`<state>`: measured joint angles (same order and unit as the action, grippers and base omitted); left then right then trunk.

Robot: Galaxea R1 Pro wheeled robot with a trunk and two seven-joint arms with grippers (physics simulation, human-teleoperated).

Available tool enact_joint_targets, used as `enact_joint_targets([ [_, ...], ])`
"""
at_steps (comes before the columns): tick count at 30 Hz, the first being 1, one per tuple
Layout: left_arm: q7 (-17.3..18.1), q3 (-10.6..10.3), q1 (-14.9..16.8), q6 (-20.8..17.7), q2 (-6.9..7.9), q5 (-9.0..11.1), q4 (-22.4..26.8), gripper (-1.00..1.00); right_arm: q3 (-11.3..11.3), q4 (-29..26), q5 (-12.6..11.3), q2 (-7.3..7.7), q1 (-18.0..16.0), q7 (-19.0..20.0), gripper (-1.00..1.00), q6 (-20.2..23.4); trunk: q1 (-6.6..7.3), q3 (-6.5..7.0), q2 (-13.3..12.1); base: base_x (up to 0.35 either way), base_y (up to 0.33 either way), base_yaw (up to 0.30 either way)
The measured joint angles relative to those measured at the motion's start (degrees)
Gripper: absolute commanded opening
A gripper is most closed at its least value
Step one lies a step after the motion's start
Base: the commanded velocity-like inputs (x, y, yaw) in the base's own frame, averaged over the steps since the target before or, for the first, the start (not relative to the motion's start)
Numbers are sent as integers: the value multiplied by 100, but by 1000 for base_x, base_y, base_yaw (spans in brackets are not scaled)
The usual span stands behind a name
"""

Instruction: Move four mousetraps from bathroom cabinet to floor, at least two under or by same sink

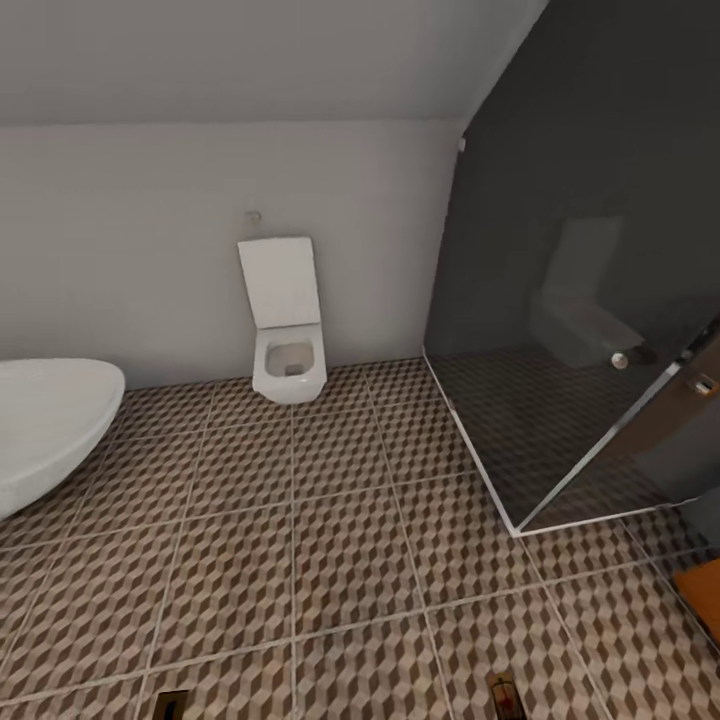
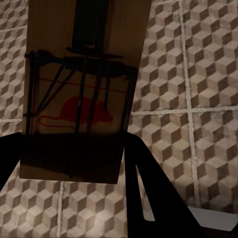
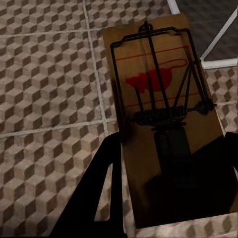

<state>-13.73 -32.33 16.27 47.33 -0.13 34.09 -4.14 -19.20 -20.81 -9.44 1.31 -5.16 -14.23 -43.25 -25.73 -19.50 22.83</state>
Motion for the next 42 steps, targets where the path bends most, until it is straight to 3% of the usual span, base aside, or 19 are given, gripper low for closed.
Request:
enact_joint_targets([
  [19,-8,-1,0,2,0,0,-1,-100,0,0,0,-1,0,0,-100,1,-2,59,-1,148,-39,264],
  [26,-7,-4,1,2,-1,3,-3,-100,0,-1,0,4,1,-1,-100,-2,-1,62,0,73,0,47],
  [42,1,-5,2,-5,-1,3,-3,-100,0,-2,0,4,1,-1,-100,-2,1,62,0,320,0,1],
])
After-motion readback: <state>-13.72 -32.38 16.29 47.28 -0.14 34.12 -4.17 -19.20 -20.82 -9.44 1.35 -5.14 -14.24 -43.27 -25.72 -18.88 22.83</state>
